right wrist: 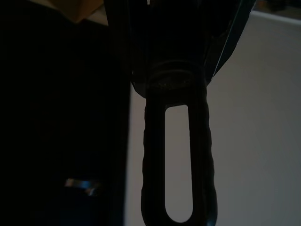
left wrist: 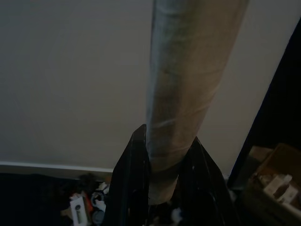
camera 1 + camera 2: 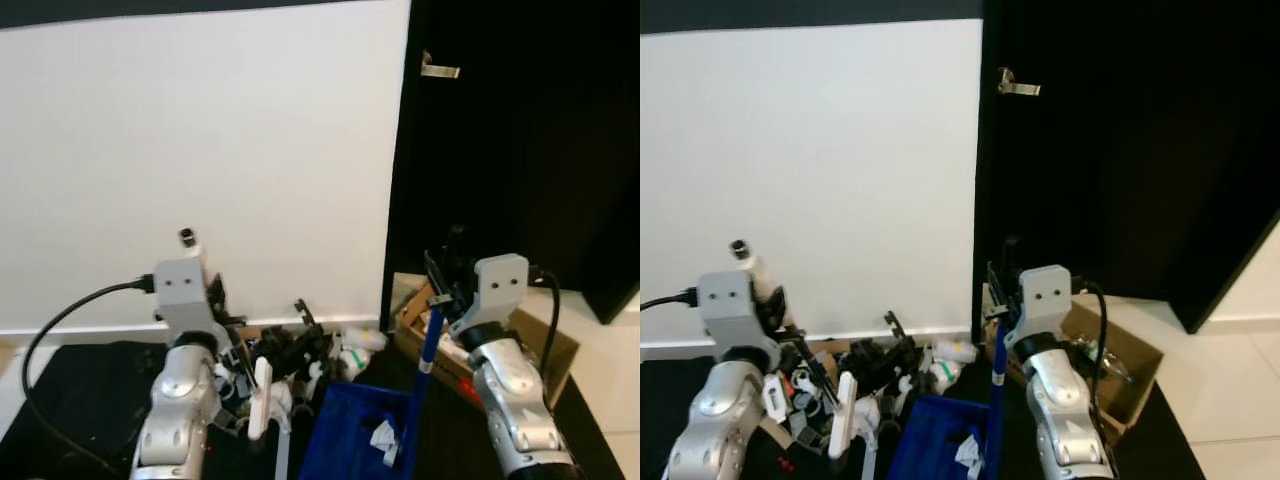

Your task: Sweep floor

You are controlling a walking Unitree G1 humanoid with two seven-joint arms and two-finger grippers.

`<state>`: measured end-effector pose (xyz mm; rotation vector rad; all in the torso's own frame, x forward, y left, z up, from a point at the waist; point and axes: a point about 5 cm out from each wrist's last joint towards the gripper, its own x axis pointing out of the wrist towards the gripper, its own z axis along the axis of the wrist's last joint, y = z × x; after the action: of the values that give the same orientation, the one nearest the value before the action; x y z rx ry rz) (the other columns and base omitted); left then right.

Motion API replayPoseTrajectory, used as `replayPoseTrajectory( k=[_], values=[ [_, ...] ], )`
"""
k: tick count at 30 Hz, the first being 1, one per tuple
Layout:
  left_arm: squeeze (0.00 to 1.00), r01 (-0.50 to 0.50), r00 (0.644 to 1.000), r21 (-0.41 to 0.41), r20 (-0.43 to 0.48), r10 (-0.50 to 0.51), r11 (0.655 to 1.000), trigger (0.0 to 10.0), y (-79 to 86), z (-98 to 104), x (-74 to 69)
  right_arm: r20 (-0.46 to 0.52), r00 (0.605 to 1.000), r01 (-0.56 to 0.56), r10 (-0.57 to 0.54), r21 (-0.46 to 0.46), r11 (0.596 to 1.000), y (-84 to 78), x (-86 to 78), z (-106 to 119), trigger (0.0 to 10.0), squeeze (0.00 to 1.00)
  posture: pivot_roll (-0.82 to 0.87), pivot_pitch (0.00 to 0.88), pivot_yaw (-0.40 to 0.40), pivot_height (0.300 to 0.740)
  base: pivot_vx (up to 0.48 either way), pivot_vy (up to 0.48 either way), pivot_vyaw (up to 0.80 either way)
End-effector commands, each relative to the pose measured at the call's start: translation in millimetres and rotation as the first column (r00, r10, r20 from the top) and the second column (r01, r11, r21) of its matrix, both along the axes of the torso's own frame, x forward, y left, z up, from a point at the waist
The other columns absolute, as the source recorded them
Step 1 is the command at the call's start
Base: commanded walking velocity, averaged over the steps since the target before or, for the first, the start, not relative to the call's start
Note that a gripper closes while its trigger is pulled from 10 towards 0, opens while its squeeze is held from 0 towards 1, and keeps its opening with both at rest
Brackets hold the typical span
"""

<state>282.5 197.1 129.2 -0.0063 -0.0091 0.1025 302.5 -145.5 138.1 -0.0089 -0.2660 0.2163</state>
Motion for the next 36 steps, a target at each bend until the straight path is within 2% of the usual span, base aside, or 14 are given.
replayPoseTrajectory(
  k=[1, 27, 36],
  values=[
    [0.00, -0.001, 1.000, 0.013, 0.016, 0.001, 1.000, 10.0, 0.3, 3.8, 0.4, 0.021, 1.000, -0.006, 0.006, -0.003, 1.000, 2.0, 0.3, 3.7, 10.0, 0.00, -0.02, 0.049, 0.033, 0.740, 0.000, -0.465, 0.00],
    [0.00, -0.004, 1.000, 0.013, 0.004, 0.004, 1.000, 10.0, 1.2, 2.7, 0.6, 0.017, 1.000, -0.012, 0.012, -0.005, 1.000, 3.6, -0.8, 2.1, 10.0, 0.00, -0.02, 0.053, 0.034, 0.740, 0.000, -0.423, 0.00],
    [0.00, -0.011, 1.000, 0.010, -0.008, 0.011, 1.000, 10.0, 1.9, 1.7, 1.0, 0.016, 1.000, -0.011, 0.012, -0.006, 1.000, 4.1, -0.9, 1.8, 10.0, 0.00, -0.02, 0.055, 0.035, 0.740, 0.000, -0.061, 0.00]
  ],
)
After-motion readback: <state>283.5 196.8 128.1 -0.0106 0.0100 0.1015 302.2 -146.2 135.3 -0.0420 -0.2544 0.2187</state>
